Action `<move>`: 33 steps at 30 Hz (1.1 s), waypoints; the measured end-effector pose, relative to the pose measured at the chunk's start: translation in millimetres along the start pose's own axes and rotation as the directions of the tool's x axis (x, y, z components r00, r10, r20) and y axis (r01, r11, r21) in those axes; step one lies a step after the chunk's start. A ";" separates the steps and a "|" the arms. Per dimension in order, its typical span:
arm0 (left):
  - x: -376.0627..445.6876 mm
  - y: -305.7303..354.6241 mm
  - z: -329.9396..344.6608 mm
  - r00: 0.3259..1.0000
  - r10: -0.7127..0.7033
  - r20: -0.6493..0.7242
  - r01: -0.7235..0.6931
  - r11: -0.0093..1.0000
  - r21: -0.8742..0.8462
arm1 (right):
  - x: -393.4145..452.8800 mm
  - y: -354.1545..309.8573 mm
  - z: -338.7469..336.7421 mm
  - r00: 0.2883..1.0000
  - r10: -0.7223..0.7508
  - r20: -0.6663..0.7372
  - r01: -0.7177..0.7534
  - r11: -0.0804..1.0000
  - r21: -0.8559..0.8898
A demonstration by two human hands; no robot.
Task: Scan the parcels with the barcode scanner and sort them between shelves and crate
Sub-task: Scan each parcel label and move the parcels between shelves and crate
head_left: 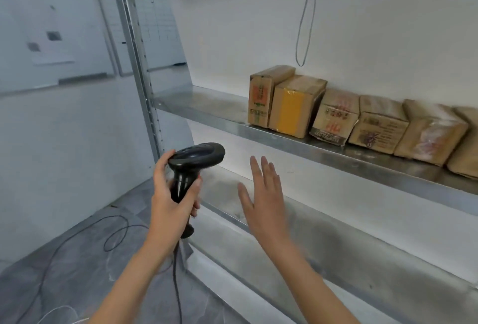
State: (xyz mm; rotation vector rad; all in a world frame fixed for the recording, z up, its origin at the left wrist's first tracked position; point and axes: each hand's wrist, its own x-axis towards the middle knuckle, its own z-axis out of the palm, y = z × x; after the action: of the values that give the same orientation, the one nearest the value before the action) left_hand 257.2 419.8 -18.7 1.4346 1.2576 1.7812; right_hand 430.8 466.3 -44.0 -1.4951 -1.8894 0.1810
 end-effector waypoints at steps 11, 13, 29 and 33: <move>167.1 -3.8 44.3 0.991 0.124 0.044 -0.113 0.971 -0.212 | 183.8 -42.1 -18.9 0.859 -0.189 -0.476 0.079 0.967 -0.241; 191.4 -8.1 50.9 0.991 0.125 0.057 -0.105 0.958 -0.267 | 208.0 -42.7 -22.6 0.833 -0.178 -0.524 -0.002 0.946 -0.323; 291.9 -66.2 51.6 0.901 -0.012 0.433 0.270 0.798 -0.540 | 260.7 -64.1 11.4 0.767 -0.124 -0.630 -0.326 0.770 -0.548; 297.3 -75.5 30.5 0.902 -0.039 0.430 0.290 0.792 -0.537 | 249.4 -79.6 35.8 0.664 -0.113 -0.739 -0.241 0.904 -0.354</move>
State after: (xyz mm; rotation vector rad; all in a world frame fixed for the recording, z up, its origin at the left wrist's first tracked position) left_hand 185.8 711.9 49.3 1.1812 0.5176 1.4661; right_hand 326.3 675.2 79.5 -1.5686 -1.2099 -0.7785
